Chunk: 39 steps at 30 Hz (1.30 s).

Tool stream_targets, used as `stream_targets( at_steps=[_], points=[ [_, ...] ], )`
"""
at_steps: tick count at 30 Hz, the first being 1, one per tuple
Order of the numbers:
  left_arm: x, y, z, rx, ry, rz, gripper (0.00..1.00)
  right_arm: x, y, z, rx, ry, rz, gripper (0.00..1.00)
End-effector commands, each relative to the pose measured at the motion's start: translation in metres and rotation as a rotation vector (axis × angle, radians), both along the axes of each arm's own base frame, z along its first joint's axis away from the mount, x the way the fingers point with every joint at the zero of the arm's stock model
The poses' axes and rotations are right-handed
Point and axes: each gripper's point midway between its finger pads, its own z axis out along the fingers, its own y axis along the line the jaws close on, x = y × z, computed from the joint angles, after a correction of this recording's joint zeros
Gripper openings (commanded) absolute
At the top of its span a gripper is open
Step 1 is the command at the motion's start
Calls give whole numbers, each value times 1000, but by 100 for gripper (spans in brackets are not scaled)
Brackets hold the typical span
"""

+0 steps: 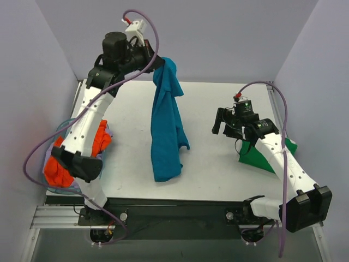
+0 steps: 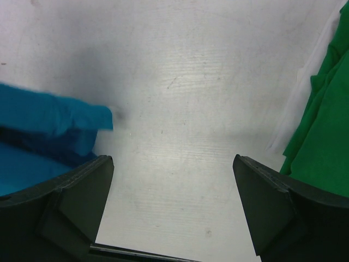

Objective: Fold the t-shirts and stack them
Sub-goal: Move the tshirt to the center of the board

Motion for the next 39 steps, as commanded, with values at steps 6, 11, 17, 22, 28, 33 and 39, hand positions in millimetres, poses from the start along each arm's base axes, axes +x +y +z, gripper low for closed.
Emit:
stream_targets(
  at_steps=[6,11,17,22,28,33,39],
  points=[
    [-5,-32,16,-37,-65,-65,0,-17,-11,-11,-16,38,-41,97],
    [-17,-81,-12,-46,14,-125,0,-16,-14,-11,-28,39,-54,97],
    [-17,-121,-78,-72,205,-167,30,-20,-15,-14,-31,46,-55,97],
    [-13,-109,-112,-30,300,-122,84,-24,-18,-18,-42,61,-63,97],
    [5,-10,-182,96,410,140,78,-21,-15,-27,-56,94,-43,97],
    [10,62,-245,281,488,309,72,-4,-12,-41,-77,150,-47,97],
    [22,75,-295,377,512,313,59,17,0,-41,-54,165,-29,95]
  ],
)
